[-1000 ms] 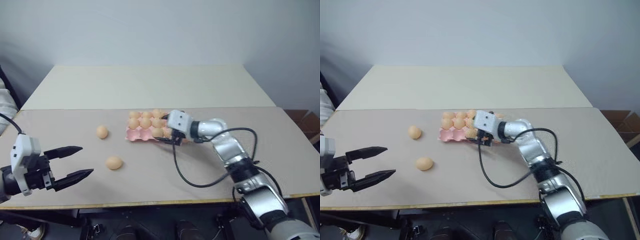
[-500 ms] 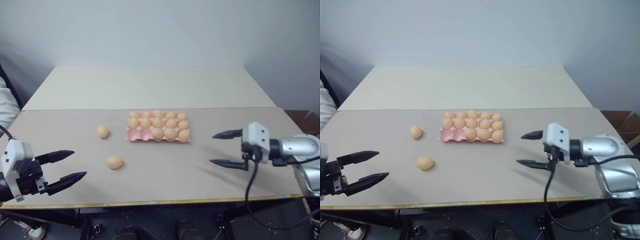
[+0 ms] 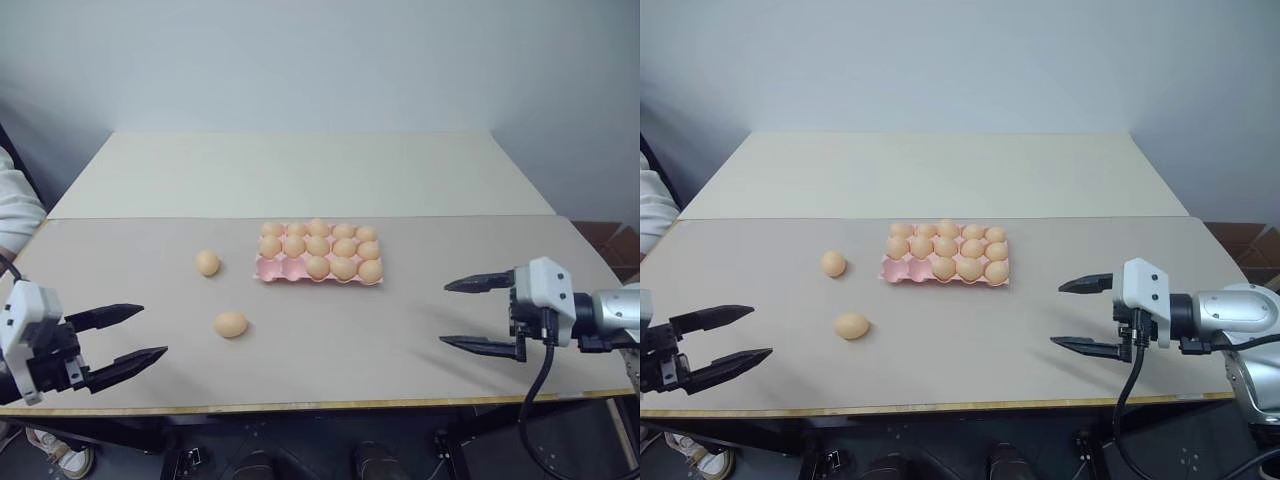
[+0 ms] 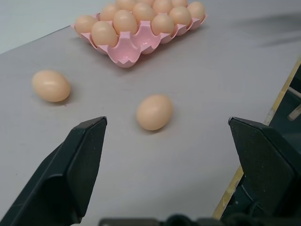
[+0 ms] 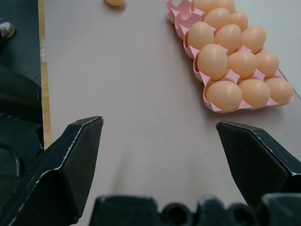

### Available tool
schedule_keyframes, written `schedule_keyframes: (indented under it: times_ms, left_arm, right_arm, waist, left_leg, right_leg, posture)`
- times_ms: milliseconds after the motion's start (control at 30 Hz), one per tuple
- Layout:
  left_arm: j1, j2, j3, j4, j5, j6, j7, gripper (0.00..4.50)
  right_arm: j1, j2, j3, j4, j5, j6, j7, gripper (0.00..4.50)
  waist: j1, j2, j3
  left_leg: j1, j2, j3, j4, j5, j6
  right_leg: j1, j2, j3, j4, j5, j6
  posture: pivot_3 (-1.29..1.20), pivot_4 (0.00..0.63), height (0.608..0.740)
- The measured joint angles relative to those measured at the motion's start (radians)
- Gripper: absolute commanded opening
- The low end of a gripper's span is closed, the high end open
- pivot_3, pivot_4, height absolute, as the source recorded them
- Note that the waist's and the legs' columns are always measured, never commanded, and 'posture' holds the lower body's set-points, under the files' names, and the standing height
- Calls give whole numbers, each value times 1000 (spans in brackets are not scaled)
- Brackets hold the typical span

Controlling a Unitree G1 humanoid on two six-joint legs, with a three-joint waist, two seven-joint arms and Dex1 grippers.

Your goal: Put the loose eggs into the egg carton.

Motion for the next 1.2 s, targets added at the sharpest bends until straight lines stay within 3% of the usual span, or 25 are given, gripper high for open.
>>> schedule_keyframes:
  times_ms: [100,300,567,867,1200]
  left_arm:
    - [-70,13,-130,27,74,-49,9,4500]
    - [-365,-30,-478,237,258,-178,32,4500]
    - [-560,-100,-677,459,368,-291,-16,4500]
    - [-662,-158,-759,628,429,-371,-48,1764]
    - [-738,-194,-701,531,326,-270,-24,1764]
  right_arm:
    - [-18,0,2,0,3,1,-6,4466]
    - [-68,2,24,2,9,2,-10,4466]
    - [-34,3,17,-24,21,12,-29,4466]
    - [-21,3,12,-32,24,20,-47,4500]
    - [-8,3,0,-39,39,22,-63,4500]
  waist:
    - [3,0,0]
    - [18,0,0]
    - [29,0,0]
    - [28,0,0]
    - [32,0,0]
  left_leg:
    - [1,0,0,0,0,0]
    - [-2,-1,0,0,0,0]
    - [-3,-1,0,1,-1,1]
    - [-3,-1,-1,3,0,1]
    - [-3,-1,-1,4,0,1]
  right_leg:
    - [1,0,0,0,0,0]
    - [-1,0,0,-1,0,0]
    - [-1,0,-1,-1,0,0]
    - [-1,0,0,1,1,1]
    - [0,0,-1,1,1,2]
  posture:
    - [0,150,740]
    - [0,150,740]
    - [0,150,740]
    - [0,150,740]
    - [0,150,740]
